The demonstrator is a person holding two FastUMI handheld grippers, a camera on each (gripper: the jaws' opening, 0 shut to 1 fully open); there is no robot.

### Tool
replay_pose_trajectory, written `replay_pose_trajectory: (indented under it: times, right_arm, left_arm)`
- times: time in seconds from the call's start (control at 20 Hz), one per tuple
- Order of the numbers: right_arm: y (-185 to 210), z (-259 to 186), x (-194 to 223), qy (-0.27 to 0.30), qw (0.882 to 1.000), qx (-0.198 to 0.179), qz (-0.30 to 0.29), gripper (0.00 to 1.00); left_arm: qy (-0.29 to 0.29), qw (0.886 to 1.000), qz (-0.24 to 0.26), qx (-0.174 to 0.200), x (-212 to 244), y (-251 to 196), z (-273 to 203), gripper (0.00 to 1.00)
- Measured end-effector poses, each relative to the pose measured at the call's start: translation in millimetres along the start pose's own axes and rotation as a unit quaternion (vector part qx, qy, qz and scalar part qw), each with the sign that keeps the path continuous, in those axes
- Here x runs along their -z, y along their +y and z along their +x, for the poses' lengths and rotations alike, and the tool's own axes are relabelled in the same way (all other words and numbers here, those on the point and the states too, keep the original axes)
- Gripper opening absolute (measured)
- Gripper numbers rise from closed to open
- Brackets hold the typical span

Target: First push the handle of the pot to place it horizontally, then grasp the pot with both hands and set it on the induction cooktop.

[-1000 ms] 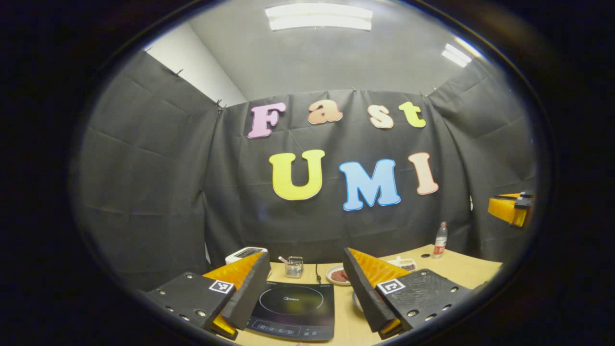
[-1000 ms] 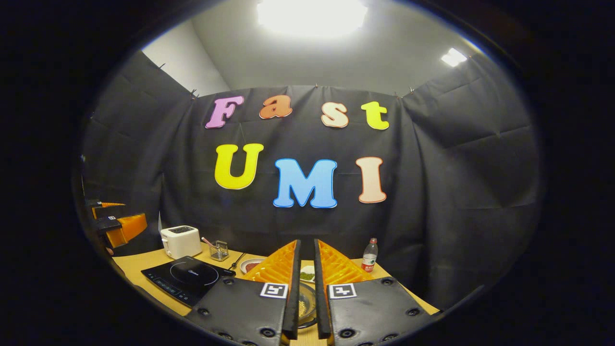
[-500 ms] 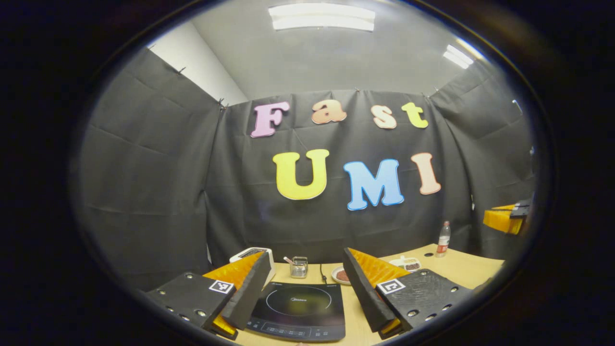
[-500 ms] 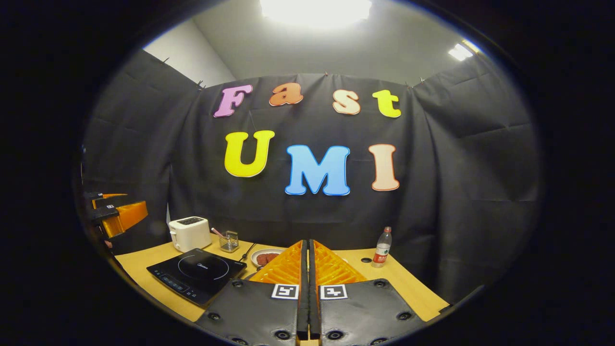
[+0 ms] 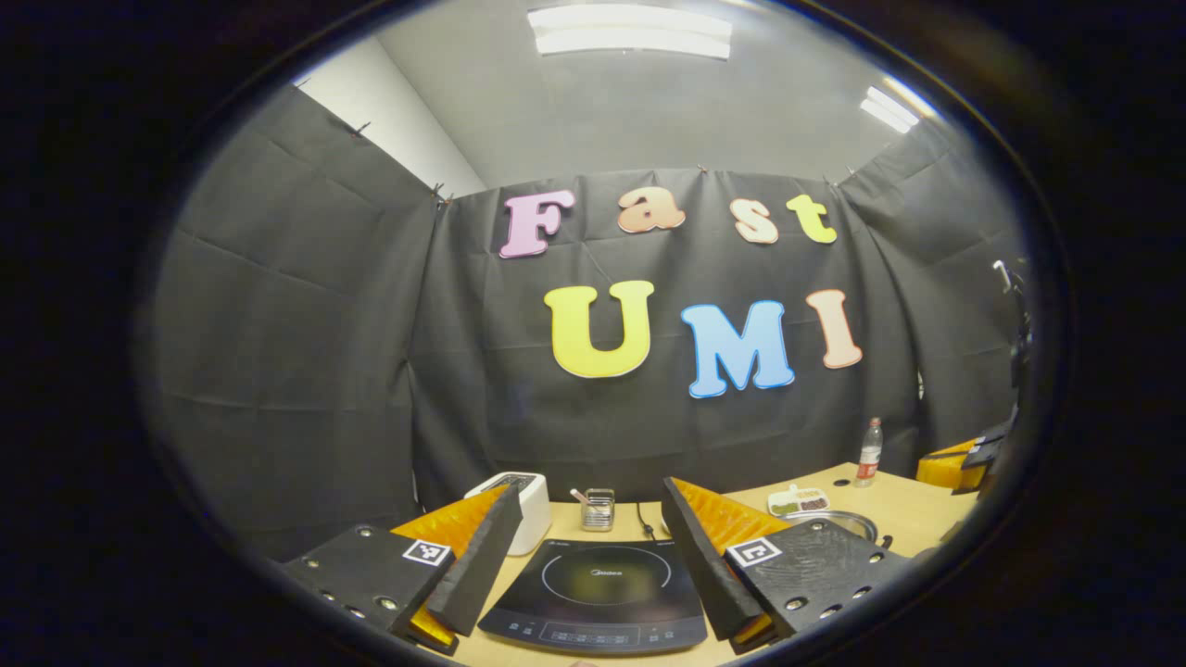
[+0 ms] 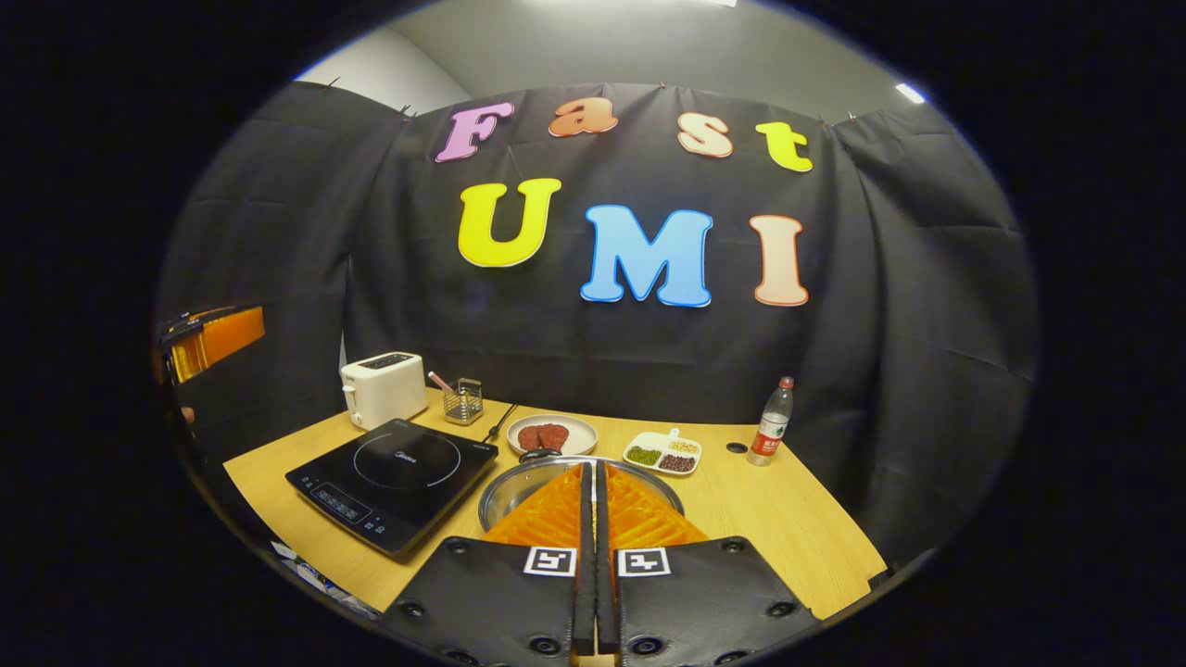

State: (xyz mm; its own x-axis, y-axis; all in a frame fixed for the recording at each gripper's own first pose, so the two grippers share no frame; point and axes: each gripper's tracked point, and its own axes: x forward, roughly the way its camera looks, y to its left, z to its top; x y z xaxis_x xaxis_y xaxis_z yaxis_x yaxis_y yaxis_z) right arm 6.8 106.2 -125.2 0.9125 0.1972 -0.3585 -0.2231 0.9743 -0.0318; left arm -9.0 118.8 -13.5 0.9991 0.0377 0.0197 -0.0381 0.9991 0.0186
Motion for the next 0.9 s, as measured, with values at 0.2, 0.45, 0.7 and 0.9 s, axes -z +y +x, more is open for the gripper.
replay_pose_trajectory:
  times: [0.2, 0.45, 0.7, 0.9]
  right_arm:
    - [13, 11, 28, 0.043, 0.998, -0.035, -0.011, 0.02]
    - [27, 23, 63, 0.097, 0.990, -0.094, -0.025, 0.02]
    - [29, 30, 99, 0.149, 0.978, -0.143, -0.040, 0.02]
    - [27, 34, 128, 0.191, 0.966, -0.170, -0.044, 0.02]
  left_arm:
    - [-0.001, 1.000, -0.004, -0.021, 1, 15, -1, 0.89]
    - [-0.001, 0.999, 0.011, -0.038, 0, 11, 4, 0.89]
    - [0.014, 0.998, 0.006, -0.057, 9, -10, 14, 0.89]
    - [0.023, 0.998, 0.007, -0.059, 12, -31, 28, 0.89]
